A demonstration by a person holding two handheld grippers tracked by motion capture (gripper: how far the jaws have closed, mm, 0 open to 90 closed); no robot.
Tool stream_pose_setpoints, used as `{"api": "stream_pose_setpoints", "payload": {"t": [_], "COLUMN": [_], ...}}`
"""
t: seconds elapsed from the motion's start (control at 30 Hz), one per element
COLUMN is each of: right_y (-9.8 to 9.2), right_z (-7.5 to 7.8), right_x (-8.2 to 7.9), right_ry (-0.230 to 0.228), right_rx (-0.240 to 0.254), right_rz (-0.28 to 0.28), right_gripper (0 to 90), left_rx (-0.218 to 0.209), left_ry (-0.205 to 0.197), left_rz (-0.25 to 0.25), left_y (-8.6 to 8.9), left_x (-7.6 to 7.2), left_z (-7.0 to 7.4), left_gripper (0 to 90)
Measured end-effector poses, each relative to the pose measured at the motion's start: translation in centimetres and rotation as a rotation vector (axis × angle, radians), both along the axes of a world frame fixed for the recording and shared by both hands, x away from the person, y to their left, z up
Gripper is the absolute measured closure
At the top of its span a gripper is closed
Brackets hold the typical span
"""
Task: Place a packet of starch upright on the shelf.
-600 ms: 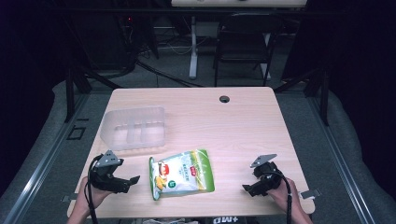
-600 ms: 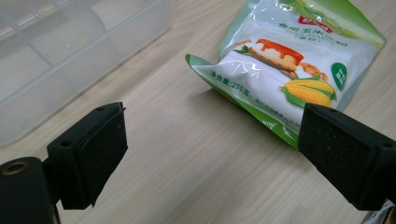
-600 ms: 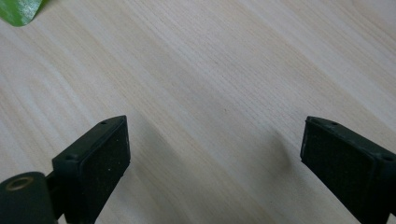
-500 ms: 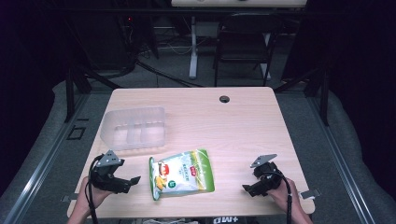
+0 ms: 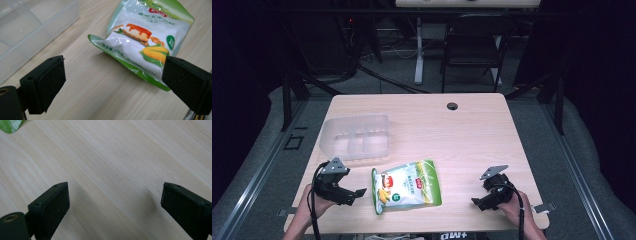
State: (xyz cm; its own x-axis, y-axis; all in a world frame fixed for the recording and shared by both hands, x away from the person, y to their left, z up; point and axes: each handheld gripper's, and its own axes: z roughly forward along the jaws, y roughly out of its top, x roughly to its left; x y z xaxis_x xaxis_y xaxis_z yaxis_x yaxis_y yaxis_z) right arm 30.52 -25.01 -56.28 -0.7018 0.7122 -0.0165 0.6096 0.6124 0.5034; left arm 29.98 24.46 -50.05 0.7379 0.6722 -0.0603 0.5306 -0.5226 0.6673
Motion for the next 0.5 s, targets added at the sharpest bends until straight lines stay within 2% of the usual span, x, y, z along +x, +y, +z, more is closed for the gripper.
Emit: {"api": "stream_pose_setpoints", "payload": {"t": [0.17, 0.5], "right_y": [0.0, 0.1], "right_z": [0.0, 0.1], "right_x": [0.0, -0.1], "right_ry": [0.006, -0.01], "right_rx": [-0.003, -0.008], "right_rz": [-0.003, 0.002], "right_gripper": [7.7, 7.7], "left_rx": [0.005, 0.008], "left_ry": [-0.012, -0.043], "left_rz": [-0.028, -0.072], "left_y": [-0.8, -2.8], "left_x": [0.6, 1.9], "left_z": [0.7, 2.6], "left_gripper": [3.7, 3.4]}}
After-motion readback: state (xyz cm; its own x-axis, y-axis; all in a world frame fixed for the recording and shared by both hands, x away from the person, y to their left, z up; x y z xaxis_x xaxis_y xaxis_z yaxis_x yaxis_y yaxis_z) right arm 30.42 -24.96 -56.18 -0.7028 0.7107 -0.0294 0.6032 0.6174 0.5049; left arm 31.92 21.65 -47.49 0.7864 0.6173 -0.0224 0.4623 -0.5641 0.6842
